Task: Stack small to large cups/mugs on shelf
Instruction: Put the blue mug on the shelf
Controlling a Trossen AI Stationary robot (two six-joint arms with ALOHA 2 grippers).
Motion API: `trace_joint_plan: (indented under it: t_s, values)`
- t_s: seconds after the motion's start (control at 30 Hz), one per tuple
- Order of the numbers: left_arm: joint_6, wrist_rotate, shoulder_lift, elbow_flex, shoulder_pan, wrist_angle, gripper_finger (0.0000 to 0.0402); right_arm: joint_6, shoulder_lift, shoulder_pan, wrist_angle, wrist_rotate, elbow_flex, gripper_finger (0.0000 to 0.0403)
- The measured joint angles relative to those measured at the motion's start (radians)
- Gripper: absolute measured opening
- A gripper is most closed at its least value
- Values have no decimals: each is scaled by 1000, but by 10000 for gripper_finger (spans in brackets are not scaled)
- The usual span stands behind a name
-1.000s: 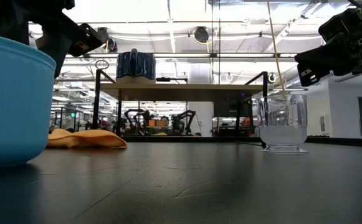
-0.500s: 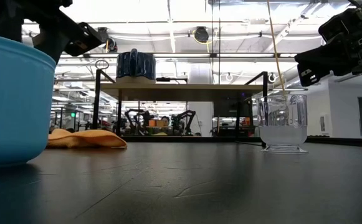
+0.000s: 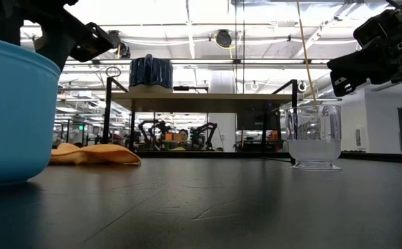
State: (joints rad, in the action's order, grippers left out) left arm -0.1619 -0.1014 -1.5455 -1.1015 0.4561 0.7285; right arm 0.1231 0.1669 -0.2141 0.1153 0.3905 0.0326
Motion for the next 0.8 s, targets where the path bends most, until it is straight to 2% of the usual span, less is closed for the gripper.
trace_joint_plan:
  t_s: [0.67, 0.8]
  values:
    - [26, 17, 1, 1, 0, -4, 166, 0, 0, 0, 0, 0, 0, 0]
    - [26, 16, 1, 38, -3, -37, 166, 0, 0, 0, 0, 0, 0, 0]
